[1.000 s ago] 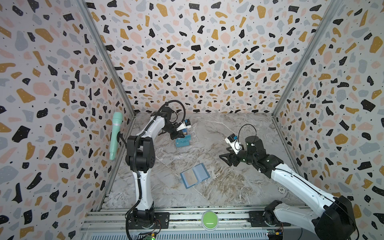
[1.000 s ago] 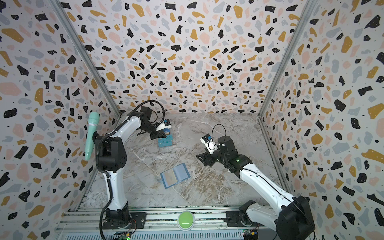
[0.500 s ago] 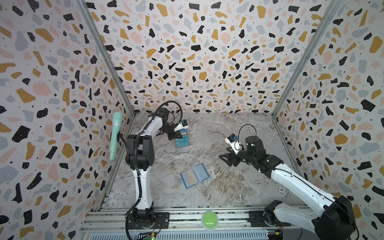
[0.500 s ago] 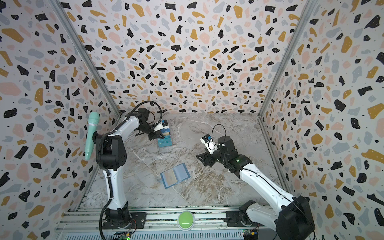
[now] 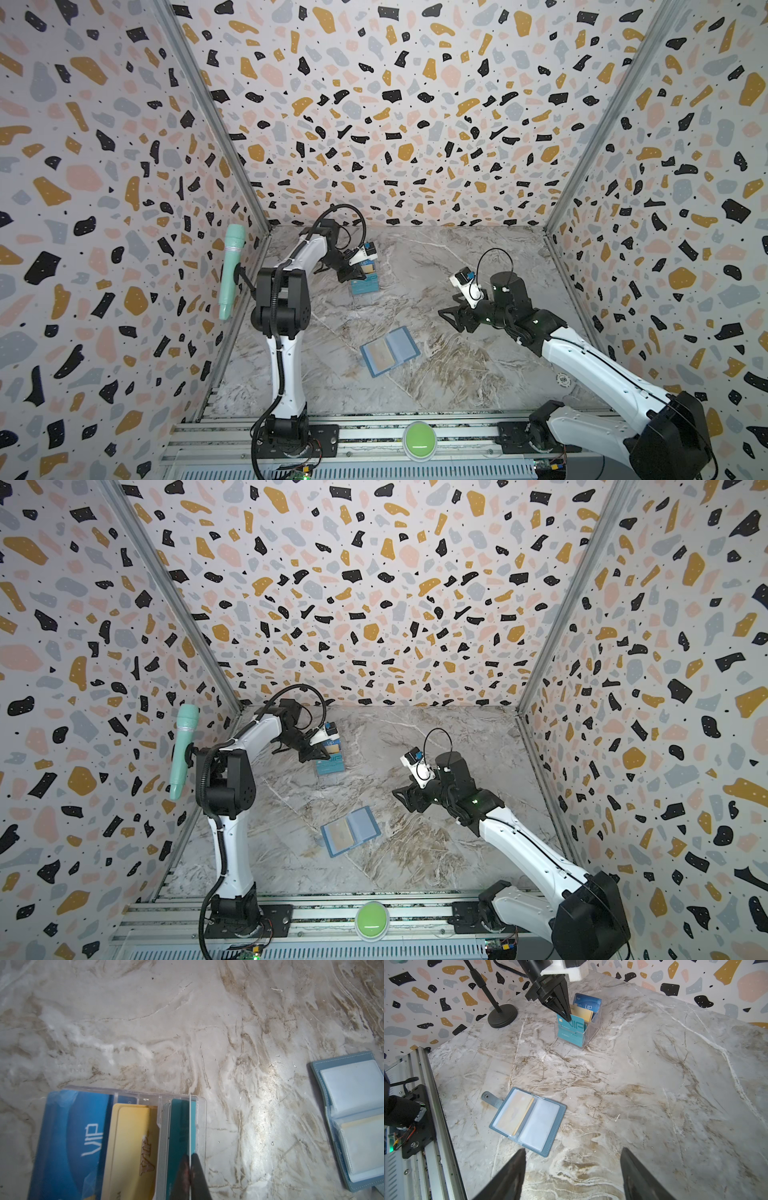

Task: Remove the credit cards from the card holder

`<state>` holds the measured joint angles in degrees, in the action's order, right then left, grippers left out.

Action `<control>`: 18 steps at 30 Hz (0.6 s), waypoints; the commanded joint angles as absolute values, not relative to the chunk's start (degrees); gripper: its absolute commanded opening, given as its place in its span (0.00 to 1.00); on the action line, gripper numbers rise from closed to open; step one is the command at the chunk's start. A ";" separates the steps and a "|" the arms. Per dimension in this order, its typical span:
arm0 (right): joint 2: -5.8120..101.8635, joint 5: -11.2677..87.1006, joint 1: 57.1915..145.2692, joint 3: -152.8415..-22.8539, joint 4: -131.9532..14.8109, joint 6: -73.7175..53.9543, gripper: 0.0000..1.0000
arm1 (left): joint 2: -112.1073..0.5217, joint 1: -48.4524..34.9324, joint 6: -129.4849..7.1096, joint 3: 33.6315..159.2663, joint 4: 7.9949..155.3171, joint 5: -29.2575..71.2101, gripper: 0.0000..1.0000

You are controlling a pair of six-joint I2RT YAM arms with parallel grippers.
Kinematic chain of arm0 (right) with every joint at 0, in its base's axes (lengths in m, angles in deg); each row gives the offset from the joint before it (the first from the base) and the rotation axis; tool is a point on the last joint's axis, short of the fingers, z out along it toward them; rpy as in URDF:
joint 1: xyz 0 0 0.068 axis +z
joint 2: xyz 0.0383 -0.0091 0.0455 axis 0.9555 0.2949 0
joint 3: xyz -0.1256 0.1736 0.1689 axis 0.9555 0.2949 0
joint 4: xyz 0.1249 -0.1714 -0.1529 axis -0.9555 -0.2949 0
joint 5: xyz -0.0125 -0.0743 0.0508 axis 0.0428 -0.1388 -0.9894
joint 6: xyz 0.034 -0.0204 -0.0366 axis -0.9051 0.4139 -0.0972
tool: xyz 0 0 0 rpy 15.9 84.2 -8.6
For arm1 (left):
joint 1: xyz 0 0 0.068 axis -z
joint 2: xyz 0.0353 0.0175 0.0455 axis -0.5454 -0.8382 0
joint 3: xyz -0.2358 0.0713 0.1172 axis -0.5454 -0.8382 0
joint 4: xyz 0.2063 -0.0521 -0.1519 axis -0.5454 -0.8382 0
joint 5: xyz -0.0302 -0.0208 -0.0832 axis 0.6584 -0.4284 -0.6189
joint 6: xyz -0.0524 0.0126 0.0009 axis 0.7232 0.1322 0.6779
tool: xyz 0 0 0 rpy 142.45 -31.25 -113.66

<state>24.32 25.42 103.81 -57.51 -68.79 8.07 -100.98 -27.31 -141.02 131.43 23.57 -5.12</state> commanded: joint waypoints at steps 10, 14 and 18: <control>22.55 25.64 103.66 -57.17 -68.38 8.08 0.72 | -103.53 -27.64 -139.85 131.24 23.44 -5.74 0.00; 22.50 25.62 103.68 -57.17 -68.41 8.12 0.72 | -103.86 -27.60 -139.59 131.06 23.56 -5.61 0.00; 22.45 25.73 103.68 -57.17 -68.45 8.12 0.72 | -104.30 -27.61 -138.93 131.06 23.90 -5.55 0.03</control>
